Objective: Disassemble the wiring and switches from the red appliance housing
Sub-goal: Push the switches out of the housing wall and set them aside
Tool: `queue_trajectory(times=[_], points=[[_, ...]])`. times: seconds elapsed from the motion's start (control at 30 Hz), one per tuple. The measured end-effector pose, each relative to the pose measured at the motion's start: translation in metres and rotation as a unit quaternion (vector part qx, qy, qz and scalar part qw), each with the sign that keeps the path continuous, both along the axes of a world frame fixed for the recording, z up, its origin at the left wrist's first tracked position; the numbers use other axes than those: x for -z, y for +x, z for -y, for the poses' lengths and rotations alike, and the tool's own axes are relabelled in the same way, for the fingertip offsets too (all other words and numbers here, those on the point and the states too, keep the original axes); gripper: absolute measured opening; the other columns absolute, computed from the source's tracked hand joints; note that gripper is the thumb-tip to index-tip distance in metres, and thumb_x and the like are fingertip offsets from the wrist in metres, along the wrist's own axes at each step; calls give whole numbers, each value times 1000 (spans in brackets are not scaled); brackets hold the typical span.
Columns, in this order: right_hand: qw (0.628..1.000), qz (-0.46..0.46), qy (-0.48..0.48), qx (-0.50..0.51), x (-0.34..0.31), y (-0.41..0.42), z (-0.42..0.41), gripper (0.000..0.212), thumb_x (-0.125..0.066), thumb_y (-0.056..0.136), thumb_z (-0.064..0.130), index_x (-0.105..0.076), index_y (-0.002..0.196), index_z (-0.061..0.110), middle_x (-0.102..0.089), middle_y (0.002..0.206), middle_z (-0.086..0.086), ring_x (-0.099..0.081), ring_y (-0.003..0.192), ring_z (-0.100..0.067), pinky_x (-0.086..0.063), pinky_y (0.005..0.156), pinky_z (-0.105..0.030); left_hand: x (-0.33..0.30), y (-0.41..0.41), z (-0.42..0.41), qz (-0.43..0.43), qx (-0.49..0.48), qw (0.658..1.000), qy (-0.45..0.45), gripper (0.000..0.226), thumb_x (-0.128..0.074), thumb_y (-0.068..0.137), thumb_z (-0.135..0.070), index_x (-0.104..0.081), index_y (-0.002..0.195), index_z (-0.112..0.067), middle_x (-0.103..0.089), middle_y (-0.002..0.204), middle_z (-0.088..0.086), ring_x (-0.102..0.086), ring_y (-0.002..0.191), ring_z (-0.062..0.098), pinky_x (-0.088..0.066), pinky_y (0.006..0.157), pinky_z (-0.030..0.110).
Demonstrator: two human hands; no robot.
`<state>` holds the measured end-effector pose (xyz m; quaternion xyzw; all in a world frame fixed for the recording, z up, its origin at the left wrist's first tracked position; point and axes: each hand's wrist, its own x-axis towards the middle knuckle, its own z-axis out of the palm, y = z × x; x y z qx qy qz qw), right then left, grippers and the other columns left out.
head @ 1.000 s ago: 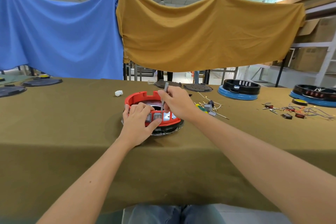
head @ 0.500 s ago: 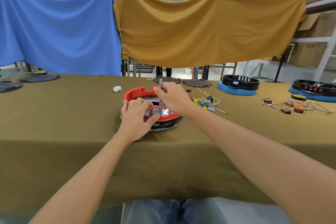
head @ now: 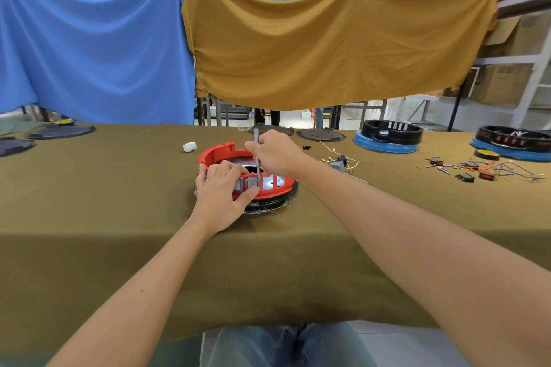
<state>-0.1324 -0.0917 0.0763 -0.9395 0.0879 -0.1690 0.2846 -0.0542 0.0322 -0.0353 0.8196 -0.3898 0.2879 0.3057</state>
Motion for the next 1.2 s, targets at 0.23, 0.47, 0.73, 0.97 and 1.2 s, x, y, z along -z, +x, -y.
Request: queue_trajectory(times=[0.23,0.47,0.73,0.97,1.2], points=[[991,130,-6,41,29,1,0,42,-45,104,39,-48,69,18,-52,66,4,-53,63,-17,-40,62,-36,-1,1,1,-2,0,1000,-5,46,-45,86,-56,-59,113,-21,-50,110,-6,-41,120,21,-3,119,50],[994,96,-12,40,27,5,3,41,-45,104,40,-55,75,13,-51,66,3,-50,65,-19,-38,64,-34,1,2,2,-4,0,1000,-2,46,-45,86,-56,-59,112,-20,-50,109,-5,-40,119,20,-3,119,51],[998,25,-4,54,15,12,3,41,-45,104,41,-53,77,12,-55,68,-3,-64,70,-25,-52,71,-40,0,1,1,-4,3,1000,-4,46,-46,85,-55,-58,112,-20,-49,108,-6,-41,119,20,-3,119,51],[979,183,53,73,43,0,-2,38,-45,105,37,-55,75,16,-54,66,3,-53,64,-16,-42,61,-34,1,2,2,1,4,1000,-7,45,-47,86,-56,-59,113,-21,-51,110,-5,-42,119,21,-4,119,52],[984,129,96,80,30,4,-3,43,-46,104,37,-66,85,4,-58,70,-4,-54,66,-20,-52,73,-46,1,1,1,-1,4,1000,-12,44,-48,86,-54,-59,111,-20,-51,108,-5,-43,118,22,-4,119,53]])
